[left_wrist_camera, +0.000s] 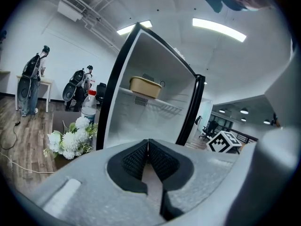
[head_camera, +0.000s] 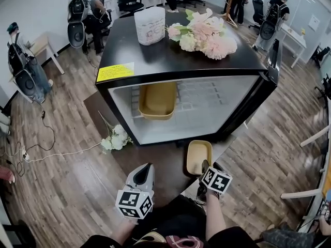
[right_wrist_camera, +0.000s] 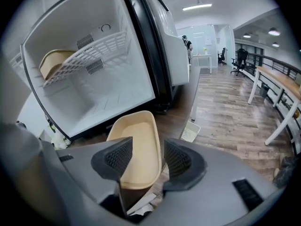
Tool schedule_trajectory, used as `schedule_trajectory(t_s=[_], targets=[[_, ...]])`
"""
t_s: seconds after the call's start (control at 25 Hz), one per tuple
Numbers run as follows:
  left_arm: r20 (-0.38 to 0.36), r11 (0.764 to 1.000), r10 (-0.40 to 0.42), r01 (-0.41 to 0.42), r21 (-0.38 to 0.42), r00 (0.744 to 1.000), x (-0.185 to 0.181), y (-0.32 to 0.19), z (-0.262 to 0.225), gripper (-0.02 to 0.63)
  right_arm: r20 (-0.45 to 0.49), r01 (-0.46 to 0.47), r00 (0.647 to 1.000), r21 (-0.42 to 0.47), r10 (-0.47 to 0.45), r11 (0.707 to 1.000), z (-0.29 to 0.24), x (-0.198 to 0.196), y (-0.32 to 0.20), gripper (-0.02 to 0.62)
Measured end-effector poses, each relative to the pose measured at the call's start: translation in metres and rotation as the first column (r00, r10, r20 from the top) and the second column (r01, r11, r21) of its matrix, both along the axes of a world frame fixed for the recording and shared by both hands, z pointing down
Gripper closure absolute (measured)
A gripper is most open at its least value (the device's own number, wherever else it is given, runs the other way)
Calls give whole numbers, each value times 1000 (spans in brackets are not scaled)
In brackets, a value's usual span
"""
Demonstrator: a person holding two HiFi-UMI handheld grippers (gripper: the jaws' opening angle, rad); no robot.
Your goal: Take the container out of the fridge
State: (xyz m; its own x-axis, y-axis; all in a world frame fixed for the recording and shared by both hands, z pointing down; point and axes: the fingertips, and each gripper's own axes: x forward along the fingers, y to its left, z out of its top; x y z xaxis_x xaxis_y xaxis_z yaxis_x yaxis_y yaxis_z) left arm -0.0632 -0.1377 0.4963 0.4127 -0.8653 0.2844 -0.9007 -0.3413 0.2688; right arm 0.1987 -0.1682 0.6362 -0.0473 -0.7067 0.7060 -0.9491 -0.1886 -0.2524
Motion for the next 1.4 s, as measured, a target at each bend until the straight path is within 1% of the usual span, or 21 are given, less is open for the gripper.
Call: schedule_trajectory(t_s=[0.2, 0.36, 0.48, 0.56, 0.68, 0.92, 1.08, 1.28, 1.4], targets=[[-19, 999, -14, 15, 36, 1000, -4, -10, -18, 597, -7, 15, 1000, 85, -14, 996, -32, 4, -5, 374], [14, 999, 15, -16, 37, 1000, 1, -15, -28, 597, 1, 26, 1000, 136, -26, 990, -54, 2, -7, 372], [-27, 999, -1, 2, 41, 1000, 1, -20, -39, 595, 5, 40, 999, 177, -42, 983, -72, 1, -7, 373], [-52, 998, -10, 14, 66, 999, 1, -25, -52, 564, 21, 59, 998, 203, -65, 977, -83, -4, -8, 378], [-68, 995, -7, 13, 99, 998, 5, -36, -72, 461, 42, 86, 994, 216, -98, 972, -91, -10, -7, 391], [-85, 992, -9, 20, 127, 996, 5, -58, -110, 409, 24, 128, 990, 228, -137, 965, -100, -16, -2, 426], [-91, 988, -52, 65, 141, 994, -1, -69, -129, 397, 21, 137, 989, 247, -146, 959, -107, -17, -3, 436], [-87, 977, -114, 128, 171, 990, -4, -85, -148, 393, 26, 150, 986, 259, -162, 954, -113, -17, -5, 448], [-109, 971, -163, 179, 156, 981, -7, -93, -153, 393, 25, 165, 984, 260, -177, 951, -115, -21, -5, 452]])
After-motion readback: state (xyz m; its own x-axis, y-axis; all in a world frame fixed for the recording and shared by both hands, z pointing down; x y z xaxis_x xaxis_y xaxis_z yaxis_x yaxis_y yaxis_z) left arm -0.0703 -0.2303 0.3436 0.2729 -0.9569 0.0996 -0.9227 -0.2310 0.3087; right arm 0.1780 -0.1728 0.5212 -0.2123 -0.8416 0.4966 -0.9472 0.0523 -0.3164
